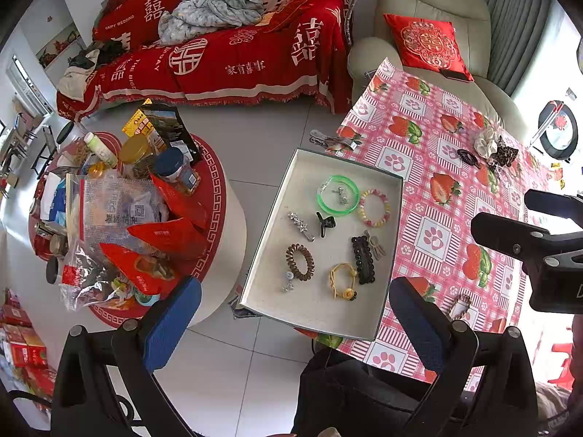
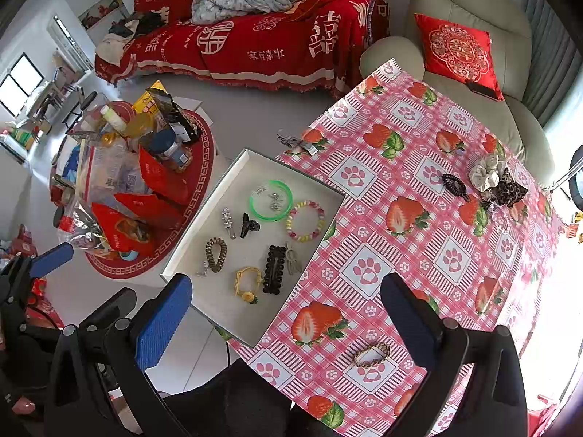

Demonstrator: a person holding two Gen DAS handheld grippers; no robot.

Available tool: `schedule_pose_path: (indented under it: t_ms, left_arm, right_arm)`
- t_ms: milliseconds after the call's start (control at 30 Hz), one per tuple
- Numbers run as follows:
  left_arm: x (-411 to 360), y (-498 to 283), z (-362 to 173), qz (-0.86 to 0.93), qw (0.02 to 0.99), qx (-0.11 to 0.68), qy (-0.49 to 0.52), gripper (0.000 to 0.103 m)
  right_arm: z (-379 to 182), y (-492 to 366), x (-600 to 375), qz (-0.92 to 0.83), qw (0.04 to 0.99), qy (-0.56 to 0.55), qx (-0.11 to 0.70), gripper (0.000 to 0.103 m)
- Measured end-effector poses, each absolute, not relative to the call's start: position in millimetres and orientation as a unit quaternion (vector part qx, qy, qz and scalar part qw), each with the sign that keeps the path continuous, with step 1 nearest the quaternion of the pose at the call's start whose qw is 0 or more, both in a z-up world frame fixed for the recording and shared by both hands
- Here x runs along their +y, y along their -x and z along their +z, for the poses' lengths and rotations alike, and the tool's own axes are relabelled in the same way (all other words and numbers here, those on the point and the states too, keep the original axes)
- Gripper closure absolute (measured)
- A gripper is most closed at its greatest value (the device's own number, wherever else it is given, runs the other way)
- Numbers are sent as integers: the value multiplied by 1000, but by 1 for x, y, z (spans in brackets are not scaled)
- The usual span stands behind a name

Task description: Organize jewelry

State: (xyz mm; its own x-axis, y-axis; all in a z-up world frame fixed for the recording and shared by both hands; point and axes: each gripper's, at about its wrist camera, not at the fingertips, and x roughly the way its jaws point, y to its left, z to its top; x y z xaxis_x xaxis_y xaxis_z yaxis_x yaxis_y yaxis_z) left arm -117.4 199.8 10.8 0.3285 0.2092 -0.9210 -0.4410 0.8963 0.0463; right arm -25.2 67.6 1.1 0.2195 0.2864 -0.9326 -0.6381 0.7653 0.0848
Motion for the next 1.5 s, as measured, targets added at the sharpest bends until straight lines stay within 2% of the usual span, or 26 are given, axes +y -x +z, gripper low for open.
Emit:
schedule_pose_path:
  t_ms: [1500]
  left_arm:
    - [198, 119, 12, 202, 808, 543, 106, 0]
  right_arm:
    - [0, 24, 70, 307, 760, 159, 550, 0]
